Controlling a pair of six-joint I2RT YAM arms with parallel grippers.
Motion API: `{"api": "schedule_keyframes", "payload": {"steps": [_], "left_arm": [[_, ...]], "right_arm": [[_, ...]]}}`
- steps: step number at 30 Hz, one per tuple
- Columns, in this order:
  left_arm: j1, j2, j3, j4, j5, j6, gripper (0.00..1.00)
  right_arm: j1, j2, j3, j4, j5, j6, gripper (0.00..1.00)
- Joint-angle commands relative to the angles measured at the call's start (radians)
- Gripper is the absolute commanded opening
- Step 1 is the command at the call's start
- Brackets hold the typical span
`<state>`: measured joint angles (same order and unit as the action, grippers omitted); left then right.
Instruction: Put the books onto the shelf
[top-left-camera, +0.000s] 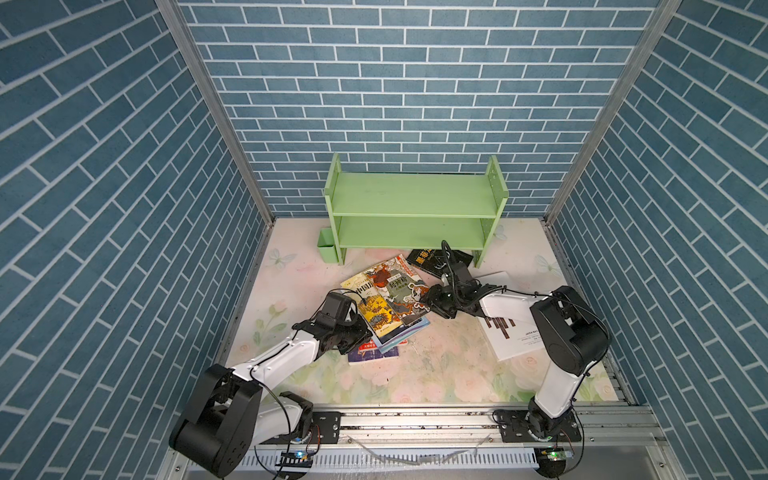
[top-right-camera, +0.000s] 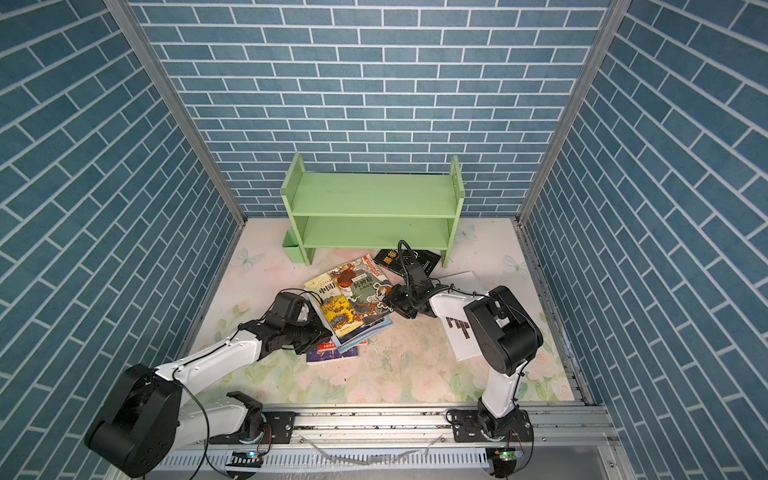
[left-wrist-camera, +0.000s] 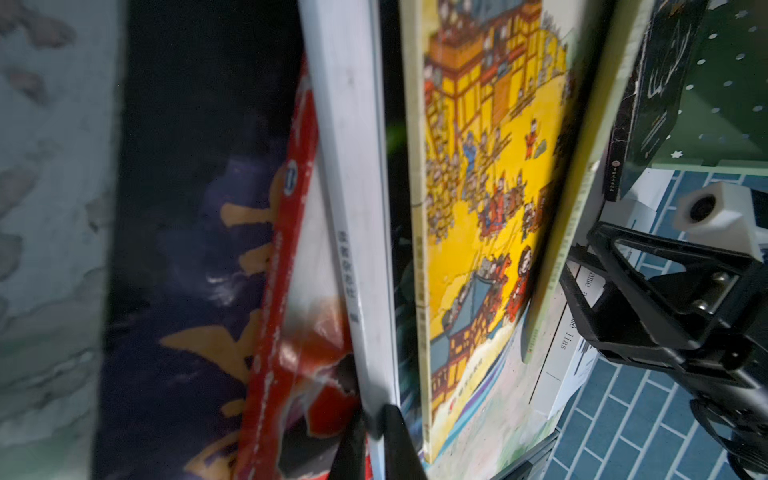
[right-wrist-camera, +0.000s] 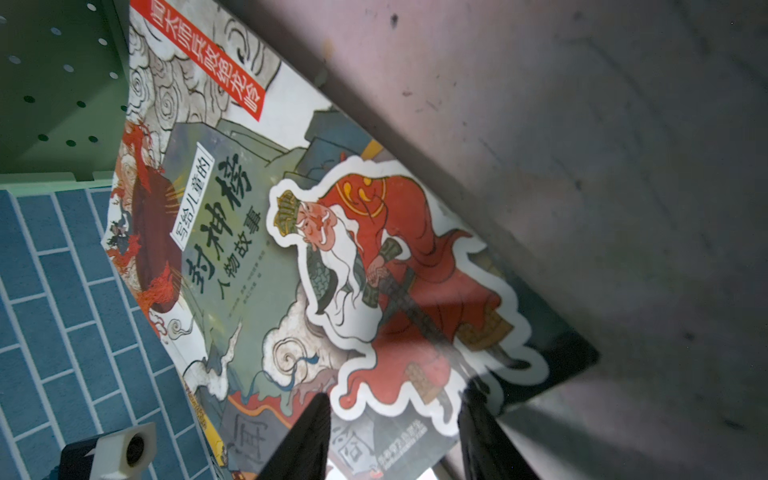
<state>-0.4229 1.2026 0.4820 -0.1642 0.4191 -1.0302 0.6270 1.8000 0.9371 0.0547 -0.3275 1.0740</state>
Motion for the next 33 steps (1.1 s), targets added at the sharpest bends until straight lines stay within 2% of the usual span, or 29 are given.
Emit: {"api": "schedule_keyframes", "payload": {"steps": [1, 5, 7, 9, 12, 17, 21, 25, 30, 33], "left_arm": [[0.004, -0.039, -0.017, 0.069, 0.011, -0.024, 0.10], [0.004, -0.051, -0.022, 0.086, -0.005, -0.025, 0.13], [0.004, -0.038, -0.023, 0.108, 0.002, -0.027, 0.25], [0.004, -0.017, -0.022, 0.127, 0.011, -0.027, 0.29], [0.004, 0.013, -0.024, 0.148, 0.022, -0.024, 0.29], [0.004, 0.021, -0.043, 0.176, 0.029, -0.026, 0.19], [0.003, -0.017, -0.063, 0.167, 0.020, -0.031, 0.19], [0.004, -0.077, -0.099, 0.200, 0.018, -0.052, 0.27], [0.003, -0.144, -0.129, 0.190, 0.004, -0.062, 0.25], [0.004, -0.135, -0.152, 0.219, 0.003, -0.066, 0.23]], "right_arm": [[0.005, 0.061, -0.018, -0.104, 0.004, 0.024, 0.51], [0.004, 0.065, -0.010, -0.104, 0.002, 0.024, 0.51], [0.005, 0.068, -0.009, -0.102, 0.001, 0.023, 0.51], [0.005, 0.071, -0.007, -0.098, -0.004, 0.023, 0.51], [0.005, 0.080, -0.003, -0.098, -0.011, 0.022, 0.51], [0.004, 0.084, -0.003, -0.102, -0.012, 0.023, 0.51], [0.003, 0.081, -0.009, -0.104, -0.002, 0.024, 0.51], [0.000, 0.082, -0.015, -0.098, -0.006, 0.030, 0.51], [-0.007, 0.082, -0.029, -0.070, -0.016, 0.051, 0.51], [-0.012, 0.082, -0.037, -0.062, -0.019, 0.057, 0.51]]}}
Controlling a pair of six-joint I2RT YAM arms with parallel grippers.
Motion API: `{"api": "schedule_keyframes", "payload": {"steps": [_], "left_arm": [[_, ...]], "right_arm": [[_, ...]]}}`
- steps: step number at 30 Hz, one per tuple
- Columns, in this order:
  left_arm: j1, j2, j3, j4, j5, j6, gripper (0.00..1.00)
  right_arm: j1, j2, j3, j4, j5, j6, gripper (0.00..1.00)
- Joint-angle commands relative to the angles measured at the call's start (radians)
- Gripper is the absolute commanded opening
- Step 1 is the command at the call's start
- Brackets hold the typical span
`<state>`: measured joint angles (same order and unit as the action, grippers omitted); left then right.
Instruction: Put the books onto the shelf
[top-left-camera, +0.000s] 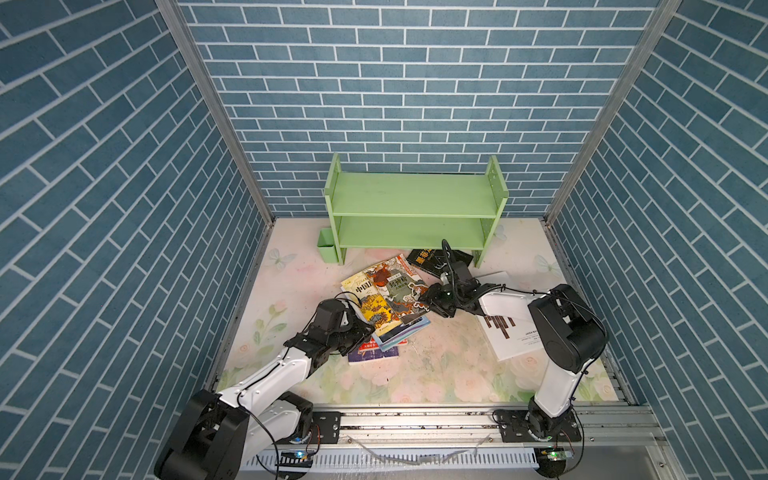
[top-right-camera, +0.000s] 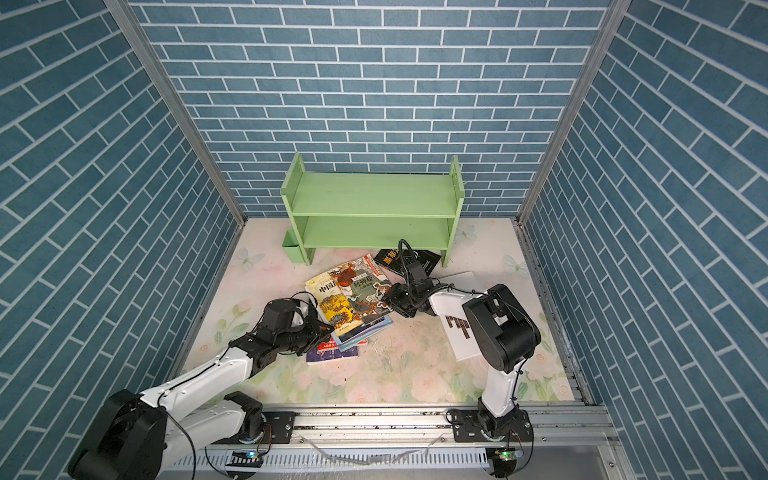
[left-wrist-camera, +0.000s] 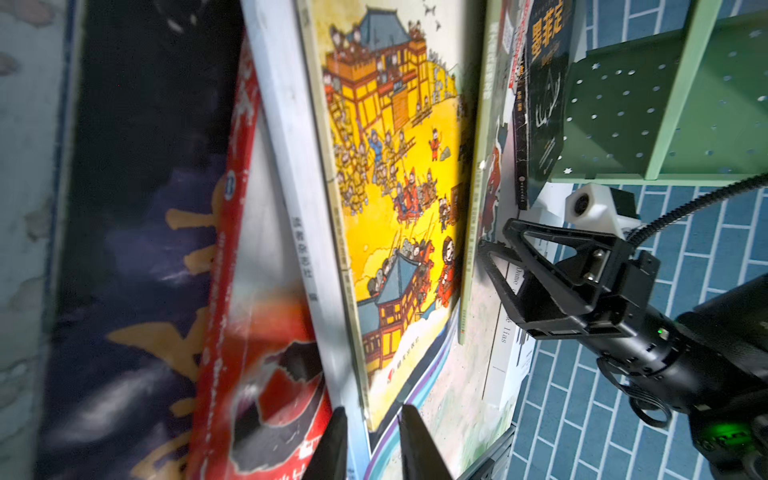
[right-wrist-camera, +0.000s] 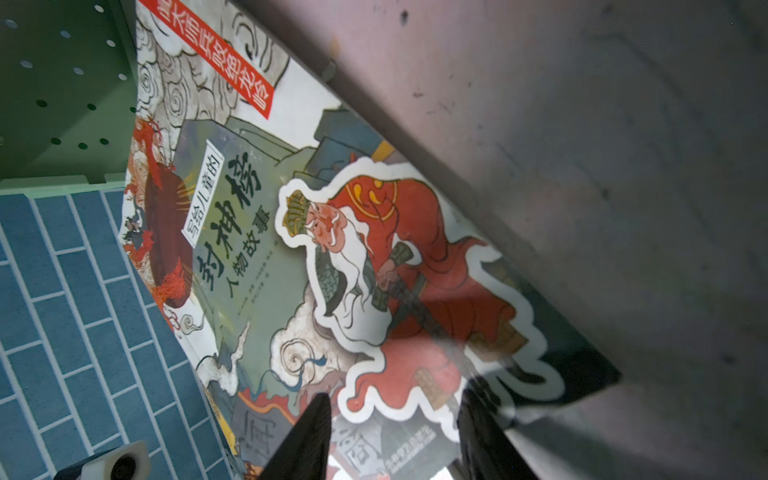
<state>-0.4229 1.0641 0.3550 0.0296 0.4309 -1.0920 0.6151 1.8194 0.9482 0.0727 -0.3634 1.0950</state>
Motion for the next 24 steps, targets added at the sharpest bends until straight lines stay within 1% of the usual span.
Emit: {"api": "schedule_keyframes", "payload": {"steps": [1, 5, 7, 13, 14, 15, 17, 21, 24], "left_arm": [[0.004, 0.019, -0.025, 0.038, -0.003, -0.002, 0.21], [0.004, 0.098, -0.004, 0.064, 0.025, 0.015, 0.15], [0.004, 0.113, 0.006, 0.035, 0.020, 0.015, 0.13], [0.004, 0.037, 0.006, -0.136, -0.035, 0.027, 0.27], [0.004, 0.031, 0.002, -0.138, -0.038, 0.027, 0.28], [0.004, 0.031, -0.006, -0.130, -0.038, 0.021, 0.30], [0.004, 0.052, -0.016, -0.097, -0.024, 0.017, 0.30], [0.004, 0.149, -0.027, 0.009, 0.010, 0.011, 0.28], [0.004, 0.227, -0.023, 0.071, 0.029, 0.007, 0.22]], "right_arm": [[0.002, 0.063, -0.049, -0.082, 0.017, 0.036, 0.51], [-0.001, 0.061, -0.054, -0.087, 0.018, 0.034, 0.51], [0.000, 0.060, -0.057, -0.088, 0.017, 0.035, 0.51], [0.000, 0.046, -0.076, -0.085, 0.027, 0.036, 0.51], [0.000, 0.046, -0.076, -0.087, 0.027, 0.037, 0.51], [0.000, 0.046, -0.078, -0.087, 0.027, 0.037, 0.51], [-0.002, 0.047, -0.075, -0.087, 0.026, 0.036, 0.51], [-0.004, 0.054, -0.068, -0.087, 0.020, 0.037, 0.51], [-0.005, 0.055, -0.065, -0.089, 0.020, 0.037, 0.51]]}}
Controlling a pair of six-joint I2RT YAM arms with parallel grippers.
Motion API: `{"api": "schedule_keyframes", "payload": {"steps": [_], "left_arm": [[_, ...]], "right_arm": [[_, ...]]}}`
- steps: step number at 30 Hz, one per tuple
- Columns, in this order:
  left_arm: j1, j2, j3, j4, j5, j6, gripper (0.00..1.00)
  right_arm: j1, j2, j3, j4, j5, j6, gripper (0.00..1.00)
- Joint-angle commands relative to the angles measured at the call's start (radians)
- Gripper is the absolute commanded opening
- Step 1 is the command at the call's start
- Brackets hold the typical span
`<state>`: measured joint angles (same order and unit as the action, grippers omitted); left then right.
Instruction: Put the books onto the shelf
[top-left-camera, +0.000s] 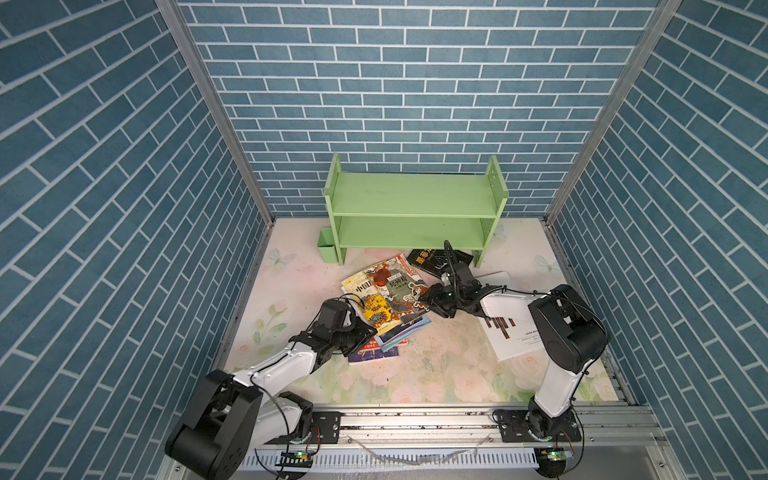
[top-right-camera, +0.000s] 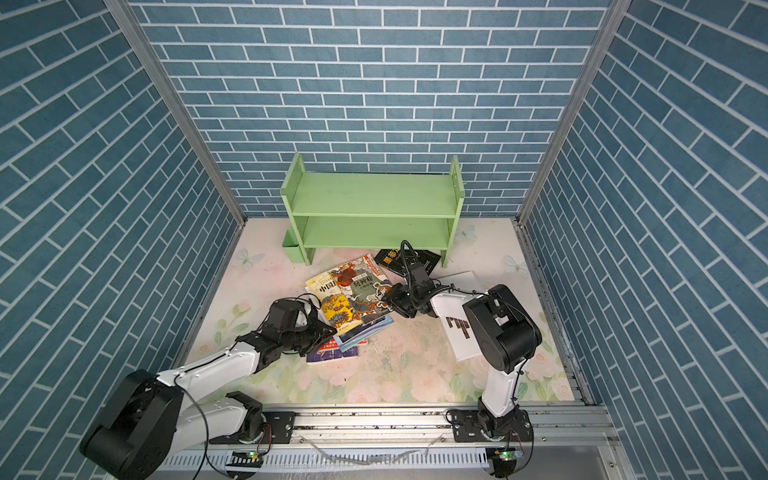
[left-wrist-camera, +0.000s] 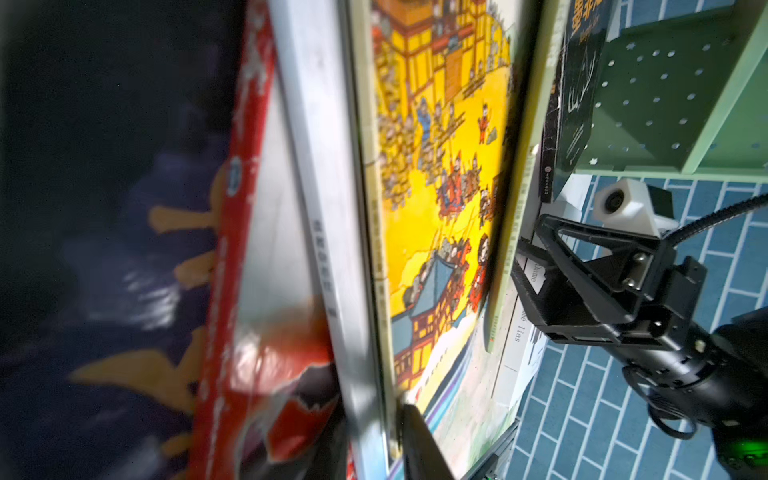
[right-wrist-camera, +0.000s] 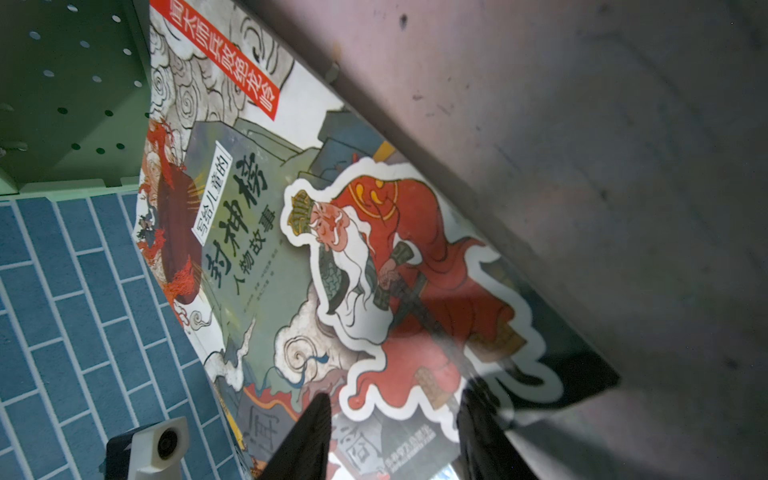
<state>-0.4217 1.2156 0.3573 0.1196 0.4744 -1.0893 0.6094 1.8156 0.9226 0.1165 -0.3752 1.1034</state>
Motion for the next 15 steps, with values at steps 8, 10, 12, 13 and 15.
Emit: {"api": "schedule_keyframes", "payload": {"steps": [8, 10, 12, 13, 15], "left_arm": [[0.003, 0.040, -0.016, -0.066, -0.024, 0.030, 0.27], [0.002, 0.003, -0.009, -0.096, -0.028, 0.044, 0.31], [0.003, -0.029, -0.009, -0.108, -0.019, 0.055, 0.35], [0.003, -0.042, -0.013, -0.107, -0.009, 0.063, 0.37], [0.003, -0.058, -0.022, -0.100, 0.016, 0.073, 0.41]], "right_arm": [[-0.003, 0.051, -0.049, -0.141, 0.045, 0.030, 0.51], [-0.006, 0.050, -0.053, -0.141, 0.048, 0.033, 0.51], [-0.007, 0.048, -0.053, -0.141, 0.048, 0.032, 0.51], [-0.009, 0.050, -0.051, -0.140, 0.047, 0.032, 0.51], [-0.010, 0.053, -0.050, -0.140, 0.044, 0.032, 0.51]]}}
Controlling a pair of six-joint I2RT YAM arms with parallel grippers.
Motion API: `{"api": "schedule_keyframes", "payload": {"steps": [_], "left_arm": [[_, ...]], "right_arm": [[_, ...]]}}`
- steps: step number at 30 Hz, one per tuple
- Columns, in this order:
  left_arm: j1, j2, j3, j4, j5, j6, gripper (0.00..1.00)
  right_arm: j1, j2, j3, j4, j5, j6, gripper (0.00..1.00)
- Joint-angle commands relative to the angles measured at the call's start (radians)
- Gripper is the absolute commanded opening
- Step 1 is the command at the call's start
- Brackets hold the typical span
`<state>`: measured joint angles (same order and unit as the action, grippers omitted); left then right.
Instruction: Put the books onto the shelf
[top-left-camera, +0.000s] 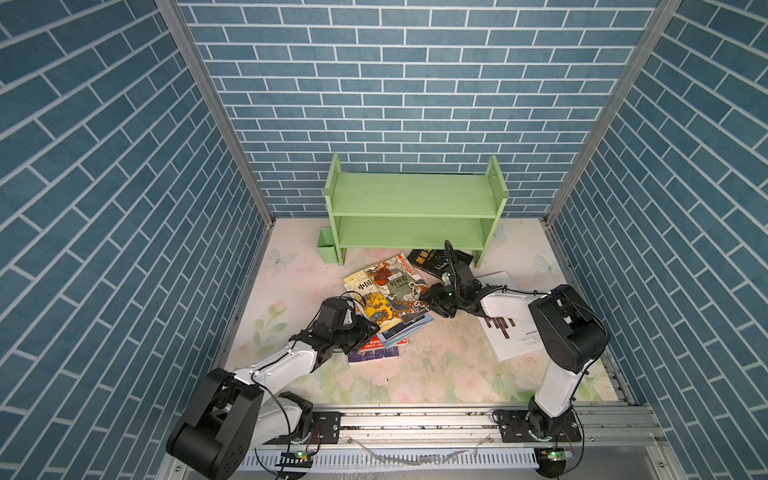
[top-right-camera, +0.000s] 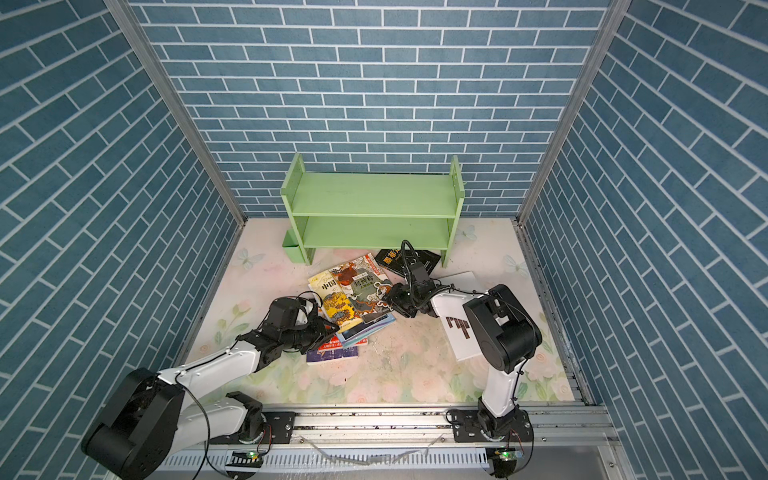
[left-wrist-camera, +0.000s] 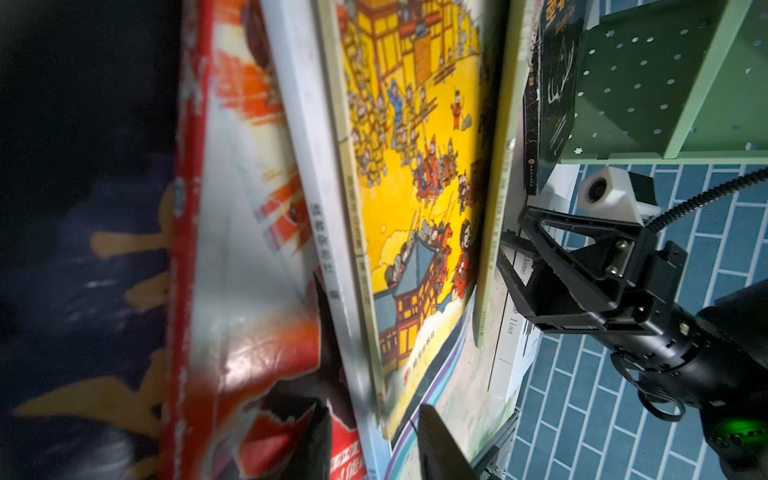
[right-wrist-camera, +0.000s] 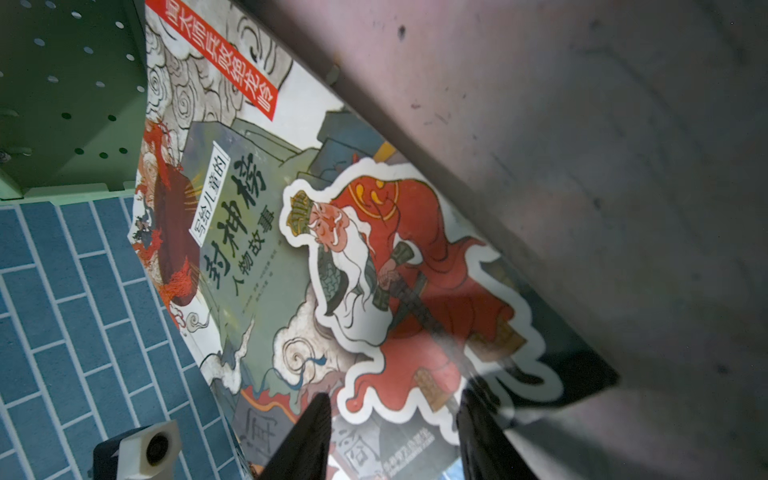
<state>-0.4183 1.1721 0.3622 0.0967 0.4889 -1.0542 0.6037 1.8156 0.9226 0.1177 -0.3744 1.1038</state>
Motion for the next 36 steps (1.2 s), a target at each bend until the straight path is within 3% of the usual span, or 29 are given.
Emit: {"api": "schedule_keyframes", "payload": {"steps": [1, 8, 25, 31, 36], "left_arm": [[-0.001, -0.017, -0.036, -0.075, 0.012, 0.040, 0.42], [-0.014, -0.014, -0.135, 0.039, 0.028, -0.032, 0.41], [-0.116, 0.121, -0.118, 0.113, -0.007, -0.034, 0.35], [-0.133, 0.187, -0.142, 0.240, -0.033, -0.113, 0.30], [-0.144, 0.148, -0.173, 0.245, -0.082, -0.158, 0.23]], "right_arm": [[-0.003, 0.055, -0.047, -0.142, 0.039, 0.033, 0.51], [-0.003, 0.057, -0.053, -0.154, 0.021, 0.027, 0.51], [-0.003, 0.054, -0.056, -0.166, -0.006, -0.006, 0.51], [-0.005, 0.045, -0.061, -0.167, -0.001, -0.007, 0.51], [-0.004, 0.039, -0.066, -0.167, 0.003, -0.003, 0.51]]}}
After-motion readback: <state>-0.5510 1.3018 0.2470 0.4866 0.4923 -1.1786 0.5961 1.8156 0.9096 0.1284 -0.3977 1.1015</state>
